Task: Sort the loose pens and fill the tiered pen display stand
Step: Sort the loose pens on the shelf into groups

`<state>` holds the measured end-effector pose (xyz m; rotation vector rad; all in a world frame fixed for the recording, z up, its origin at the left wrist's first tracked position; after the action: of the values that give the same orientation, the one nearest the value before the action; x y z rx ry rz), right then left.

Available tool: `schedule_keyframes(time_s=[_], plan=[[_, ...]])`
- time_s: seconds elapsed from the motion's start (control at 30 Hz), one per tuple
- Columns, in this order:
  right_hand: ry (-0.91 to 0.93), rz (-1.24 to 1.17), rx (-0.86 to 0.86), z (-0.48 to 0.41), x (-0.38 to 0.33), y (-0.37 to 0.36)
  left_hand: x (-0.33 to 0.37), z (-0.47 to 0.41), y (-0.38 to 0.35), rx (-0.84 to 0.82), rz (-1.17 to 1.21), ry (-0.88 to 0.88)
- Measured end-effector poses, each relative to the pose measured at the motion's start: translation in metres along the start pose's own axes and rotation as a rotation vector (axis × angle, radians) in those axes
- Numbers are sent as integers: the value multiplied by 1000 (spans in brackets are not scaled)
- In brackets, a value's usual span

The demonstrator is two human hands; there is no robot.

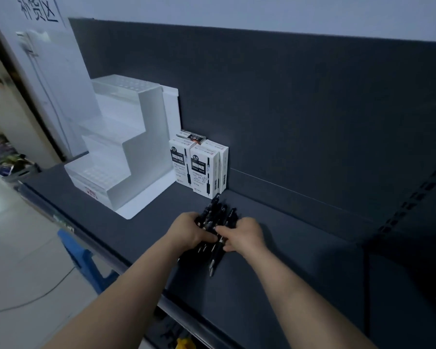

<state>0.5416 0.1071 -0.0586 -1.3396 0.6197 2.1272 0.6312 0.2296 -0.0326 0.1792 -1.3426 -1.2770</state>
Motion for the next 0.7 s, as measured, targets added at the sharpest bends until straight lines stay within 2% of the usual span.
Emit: schedule_keyframes(time_s=[0.13,0.27,0.43,0.53,0.6,0.7], plan=[[49,23,162,1,3,-1,-10,-13,15,38,-120,-70],[96,235,303,2,9,2,-15,-13,25,121,-192,-140],[56,-27,172,6,5,-21,-22,-16,28,178,-224,-184],[45,-87,114,7,0,-29,-24,-19,28,177,-216,-208],[45,-70,113,10,0,-26,-24,-20,29,180,-202,-211],[105,82,158,16,-4,-16,-25,-19,28,179,-218,-201]])
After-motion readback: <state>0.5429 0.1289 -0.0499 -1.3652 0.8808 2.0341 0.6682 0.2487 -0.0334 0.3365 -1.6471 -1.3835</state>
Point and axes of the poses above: each hand's wrist, its own z-axis away from the middle knuckle, its own y-axis out of the back of the hand, x = y × z, the point moved 6 cm from there along -z, towards the middle knuckle, and after that the axes turned 15 degrees about -z, right-handed, at the moved point
